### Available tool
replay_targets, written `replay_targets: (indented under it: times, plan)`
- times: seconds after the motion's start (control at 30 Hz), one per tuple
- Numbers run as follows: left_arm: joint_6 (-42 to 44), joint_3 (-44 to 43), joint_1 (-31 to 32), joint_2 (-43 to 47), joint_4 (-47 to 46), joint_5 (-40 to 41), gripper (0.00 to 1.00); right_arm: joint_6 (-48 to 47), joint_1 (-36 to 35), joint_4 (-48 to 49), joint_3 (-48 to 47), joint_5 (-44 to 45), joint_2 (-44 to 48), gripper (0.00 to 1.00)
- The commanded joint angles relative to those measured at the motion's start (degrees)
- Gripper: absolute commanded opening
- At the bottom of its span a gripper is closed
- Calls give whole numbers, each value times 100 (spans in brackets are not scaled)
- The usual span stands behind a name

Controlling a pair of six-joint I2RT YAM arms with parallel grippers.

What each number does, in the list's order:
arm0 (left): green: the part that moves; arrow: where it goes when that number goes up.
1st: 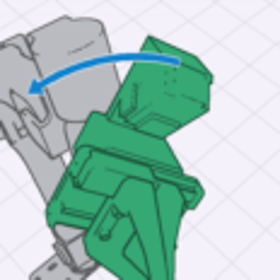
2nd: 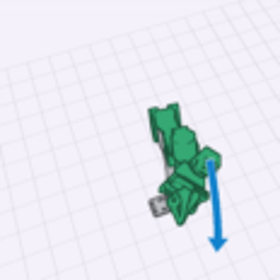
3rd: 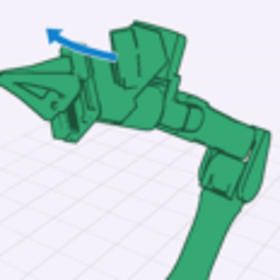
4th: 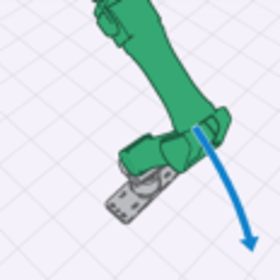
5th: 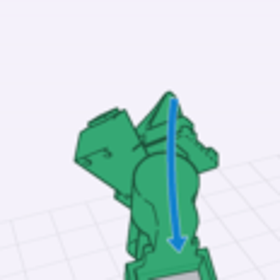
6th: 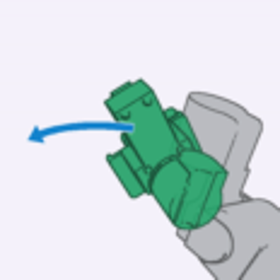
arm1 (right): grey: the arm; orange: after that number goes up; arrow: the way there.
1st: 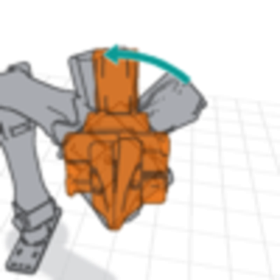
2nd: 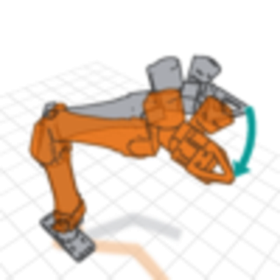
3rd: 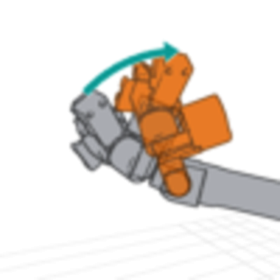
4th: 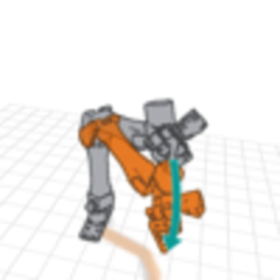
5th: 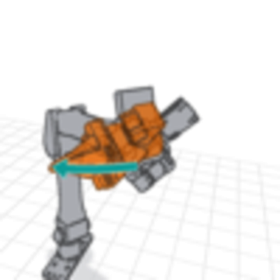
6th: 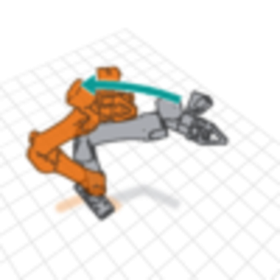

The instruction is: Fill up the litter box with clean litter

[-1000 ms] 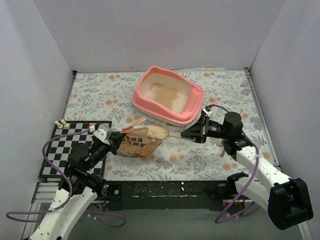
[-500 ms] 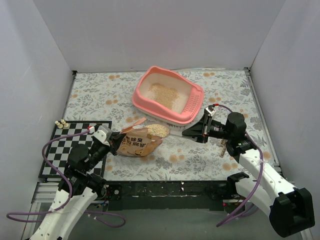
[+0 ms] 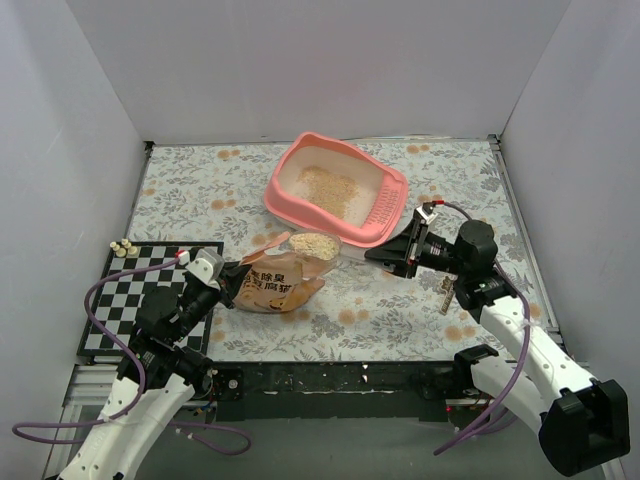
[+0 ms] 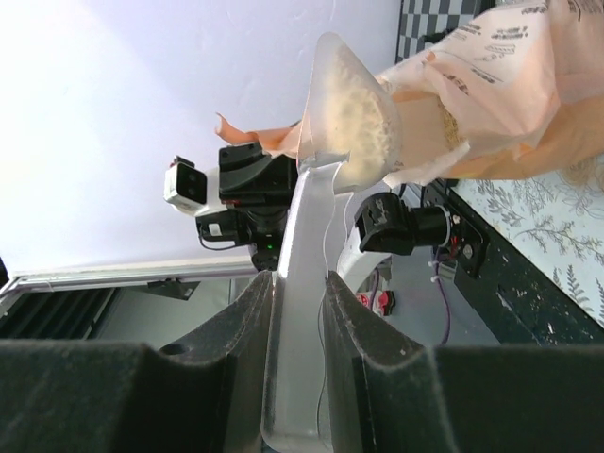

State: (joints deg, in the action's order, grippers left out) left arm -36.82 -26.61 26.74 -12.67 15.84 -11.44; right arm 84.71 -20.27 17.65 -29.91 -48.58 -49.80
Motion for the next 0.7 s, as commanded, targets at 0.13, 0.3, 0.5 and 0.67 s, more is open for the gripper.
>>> replay_targets:
  times: [0.13,0.3,0.5,0.67]
  plan:
    - [-80,-169,-11,18,-581,-60,0,362,6,835,-603,612,-293,1]
    - [-89,-204,-2,1,-582,-95,0,529,-3,1327,-788,1016,-732,1]
    - [-89,-248,-11,-78,-582,-174,0,652,-3,2005,-1113,1552,-1558,1]
    - [8,-204,-11,-139,-590,-271,0,661,-3,2497,-1394,1860,-2313,1]
